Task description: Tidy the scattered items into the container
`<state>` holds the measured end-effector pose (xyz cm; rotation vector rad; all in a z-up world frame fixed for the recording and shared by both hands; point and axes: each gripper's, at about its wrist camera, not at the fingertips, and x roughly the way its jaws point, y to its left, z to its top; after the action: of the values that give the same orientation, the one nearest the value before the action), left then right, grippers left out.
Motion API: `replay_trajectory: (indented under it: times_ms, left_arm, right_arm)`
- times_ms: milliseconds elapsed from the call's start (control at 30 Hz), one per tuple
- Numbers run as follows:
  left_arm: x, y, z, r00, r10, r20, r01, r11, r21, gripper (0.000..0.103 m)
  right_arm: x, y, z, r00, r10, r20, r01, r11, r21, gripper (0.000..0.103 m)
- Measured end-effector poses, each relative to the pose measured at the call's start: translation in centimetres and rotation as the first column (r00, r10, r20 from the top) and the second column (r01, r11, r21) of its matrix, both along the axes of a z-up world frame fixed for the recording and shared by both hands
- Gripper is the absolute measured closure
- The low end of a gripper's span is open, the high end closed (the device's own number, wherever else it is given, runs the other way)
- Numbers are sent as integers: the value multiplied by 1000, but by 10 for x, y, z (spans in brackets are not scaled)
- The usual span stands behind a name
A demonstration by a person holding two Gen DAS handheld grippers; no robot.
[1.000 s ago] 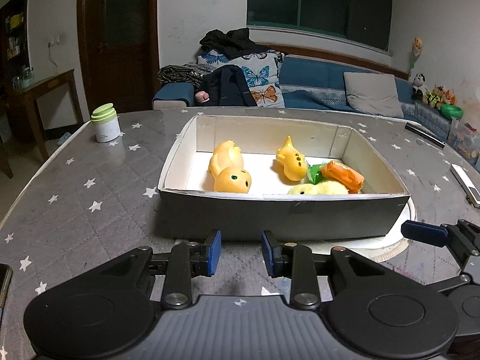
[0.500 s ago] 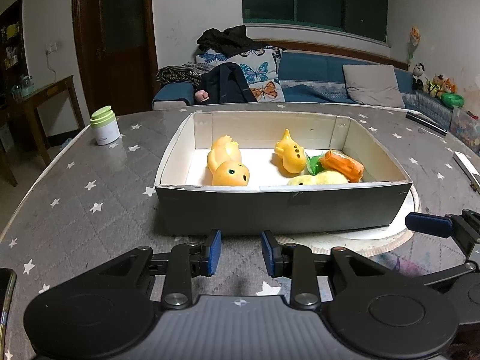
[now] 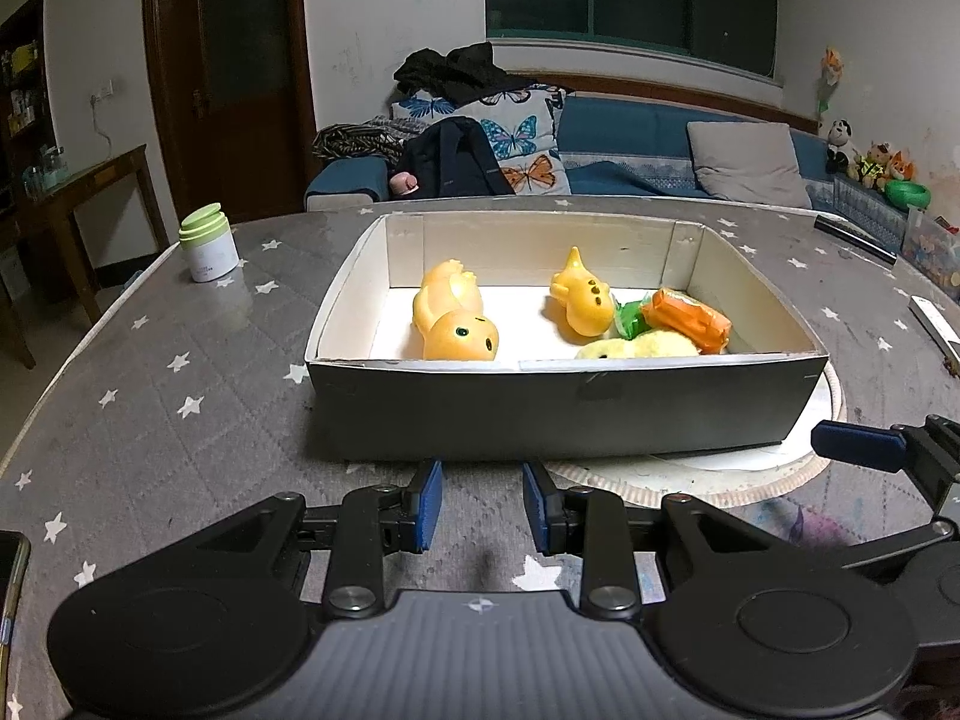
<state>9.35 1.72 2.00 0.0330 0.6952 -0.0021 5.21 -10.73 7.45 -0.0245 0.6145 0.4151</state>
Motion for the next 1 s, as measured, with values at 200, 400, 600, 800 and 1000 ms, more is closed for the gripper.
replay_trajectory:
  times_ms: [200,400,600,800,1000]
  left_arm:
    - [0,-2,0,1000,-5,0,5,1000,5,71]
    - [1,-2,-2,1000,5,-11,-5,1000,19,71]
    - [2,-1,-4,1000,17,-17,-17,999,28,71]
    - [2,-1,-4,1000,21,-15,-21,999,32,71]
    - [2,0,-5,999,28,-15,-28,999,35,71]
  right_arm:
    - [1,-1,-1,1000,-4,-4,4,1000,6,0]
    - [1,-1,-1,1000,-4,-5,4,1000,0,0]
    - [1,0,-2,1000,-8,-6,8,1000,-10,0]
    - [0,0,-1,1000,-5,-6,5,1000,-14,0]
    - [0,0,-1,1000,-9,-8,9,1000,-18,0]
